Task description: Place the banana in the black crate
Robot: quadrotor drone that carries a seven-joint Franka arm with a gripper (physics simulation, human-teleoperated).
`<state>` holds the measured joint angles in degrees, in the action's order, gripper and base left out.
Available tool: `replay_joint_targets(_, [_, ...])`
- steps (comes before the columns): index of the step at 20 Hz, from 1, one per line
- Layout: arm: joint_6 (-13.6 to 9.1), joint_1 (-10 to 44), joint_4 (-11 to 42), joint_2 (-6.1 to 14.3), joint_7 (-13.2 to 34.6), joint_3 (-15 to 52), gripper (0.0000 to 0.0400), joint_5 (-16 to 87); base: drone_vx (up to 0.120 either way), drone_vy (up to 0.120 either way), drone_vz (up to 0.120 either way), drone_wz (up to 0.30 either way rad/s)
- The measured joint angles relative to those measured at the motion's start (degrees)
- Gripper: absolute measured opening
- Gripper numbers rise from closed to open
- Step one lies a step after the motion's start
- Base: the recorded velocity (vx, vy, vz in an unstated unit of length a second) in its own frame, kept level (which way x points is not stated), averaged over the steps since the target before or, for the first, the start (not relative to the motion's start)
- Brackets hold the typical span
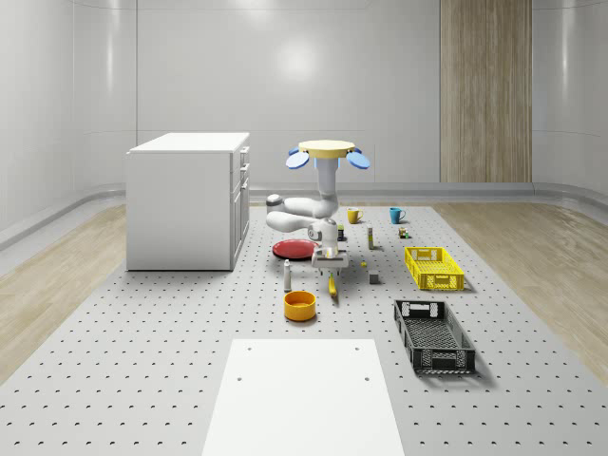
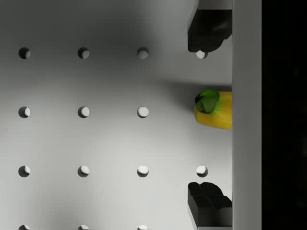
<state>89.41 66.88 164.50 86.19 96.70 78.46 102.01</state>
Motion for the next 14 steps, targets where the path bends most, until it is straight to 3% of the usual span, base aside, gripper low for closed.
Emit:
replay_joint_targets(9, [0.61,0.14,-0.03,0.65,0.11,0.1,0.04,-0.26,0.12,0.0,0.0,0.0])
replay_joint_targets(14, [0.91,0.21,-0.04,0.98,0.16,0.14,0.04,-0.4,0.12,0.032,0.0,0.0])
